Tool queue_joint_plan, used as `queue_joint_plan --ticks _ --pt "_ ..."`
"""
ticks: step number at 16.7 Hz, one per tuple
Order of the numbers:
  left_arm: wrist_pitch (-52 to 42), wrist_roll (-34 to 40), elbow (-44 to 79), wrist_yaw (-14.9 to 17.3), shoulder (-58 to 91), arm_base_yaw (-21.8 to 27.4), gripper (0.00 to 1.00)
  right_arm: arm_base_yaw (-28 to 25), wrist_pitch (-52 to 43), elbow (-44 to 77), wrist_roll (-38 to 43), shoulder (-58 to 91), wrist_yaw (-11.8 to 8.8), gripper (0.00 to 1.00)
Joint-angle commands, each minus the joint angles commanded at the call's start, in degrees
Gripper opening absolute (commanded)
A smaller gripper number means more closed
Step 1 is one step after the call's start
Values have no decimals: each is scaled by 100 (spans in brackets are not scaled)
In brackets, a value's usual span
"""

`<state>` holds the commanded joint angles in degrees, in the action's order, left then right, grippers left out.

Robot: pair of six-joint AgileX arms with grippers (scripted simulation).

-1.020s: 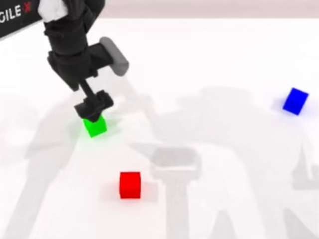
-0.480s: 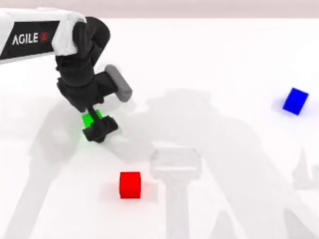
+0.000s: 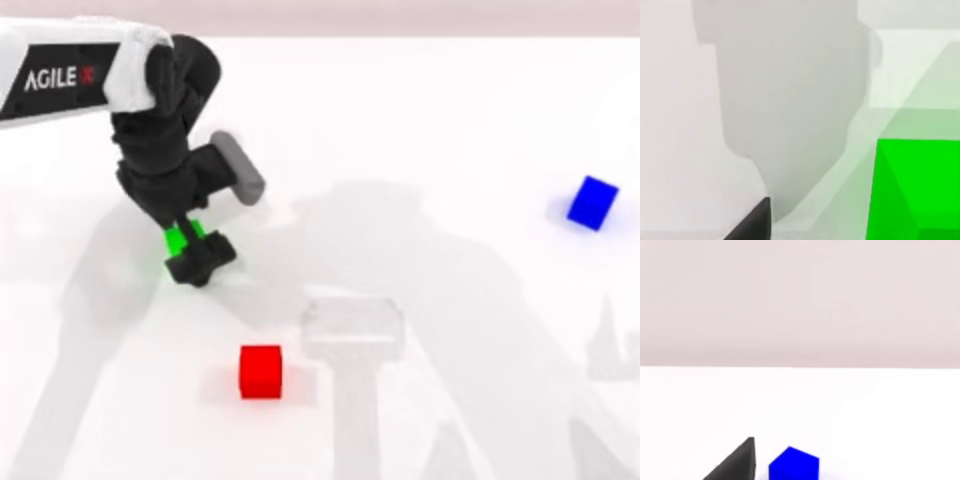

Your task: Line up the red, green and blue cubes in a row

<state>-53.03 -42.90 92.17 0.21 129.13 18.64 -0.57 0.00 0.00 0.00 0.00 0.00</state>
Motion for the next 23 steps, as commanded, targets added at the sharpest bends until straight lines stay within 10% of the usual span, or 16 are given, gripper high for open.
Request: queue_joint_plan --ticks 9,23 --pt "0 0 0 0 0 0 2 0 0 0 0 0 0 100" --pt "-731 34 478 52 -286 -50 0 0 0 0 0 0 0 100"
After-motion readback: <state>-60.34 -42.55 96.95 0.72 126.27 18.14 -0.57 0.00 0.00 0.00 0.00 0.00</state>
